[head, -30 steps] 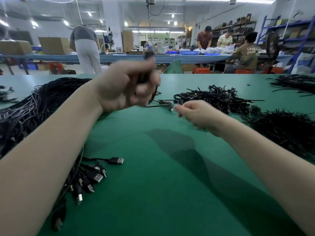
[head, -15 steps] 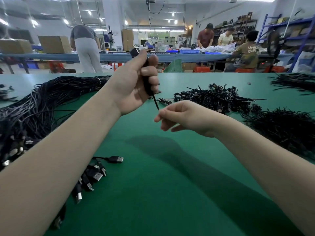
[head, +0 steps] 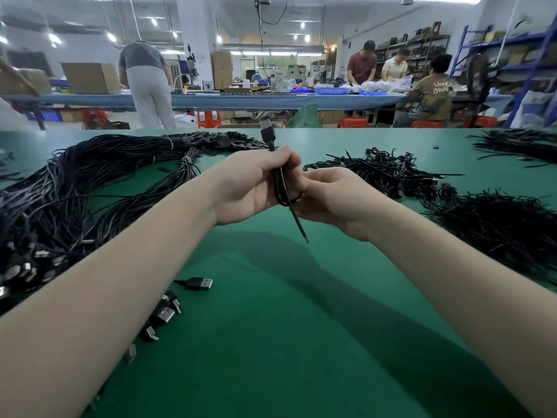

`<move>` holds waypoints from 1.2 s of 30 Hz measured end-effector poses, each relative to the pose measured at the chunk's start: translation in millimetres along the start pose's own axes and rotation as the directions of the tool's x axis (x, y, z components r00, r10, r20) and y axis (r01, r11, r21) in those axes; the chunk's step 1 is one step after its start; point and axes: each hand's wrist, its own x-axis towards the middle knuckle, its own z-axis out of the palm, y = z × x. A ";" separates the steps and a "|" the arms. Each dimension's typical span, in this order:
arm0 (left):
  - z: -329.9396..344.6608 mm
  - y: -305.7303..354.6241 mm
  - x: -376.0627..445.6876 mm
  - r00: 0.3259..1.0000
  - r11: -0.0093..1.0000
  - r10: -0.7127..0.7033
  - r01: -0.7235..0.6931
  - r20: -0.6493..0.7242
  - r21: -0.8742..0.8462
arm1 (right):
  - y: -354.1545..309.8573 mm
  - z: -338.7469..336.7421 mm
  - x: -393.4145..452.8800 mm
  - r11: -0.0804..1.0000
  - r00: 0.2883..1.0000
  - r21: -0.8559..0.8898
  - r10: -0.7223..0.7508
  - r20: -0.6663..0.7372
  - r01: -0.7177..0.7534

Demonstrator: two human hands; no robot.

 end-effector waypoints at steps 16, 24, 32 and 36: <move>-15.3 -58.6 17.7 0.989 0.986 0.091 -0.073 -0.116 0.149 | 32.7 -9.4 -0.3 0.997 0.979 -0.021 0.074 0.188 -0.072; -15.5 -74.7 17.8 0.979 0.990 0.035 -0.006 -0.203 0.143 | 46.0 10.1 3.1 0.579 0.943 -0.770 -0.322 0.085 0.268; -14.9 -76.1 20.0 0.983 0.982 0.032 0.003 -0.179 0.189 | 60.2 8.2 4.8 0.130 0.929 -0.991 -0.365 -0.067 -0.020; -17.7 -73.7 16.8 0.917 0.830 0.282 -0.086 -0.281 0.552 | 58.5 -0.7 5.0 0.395 0.959 -0.914 -0.211 -0.188 -0.092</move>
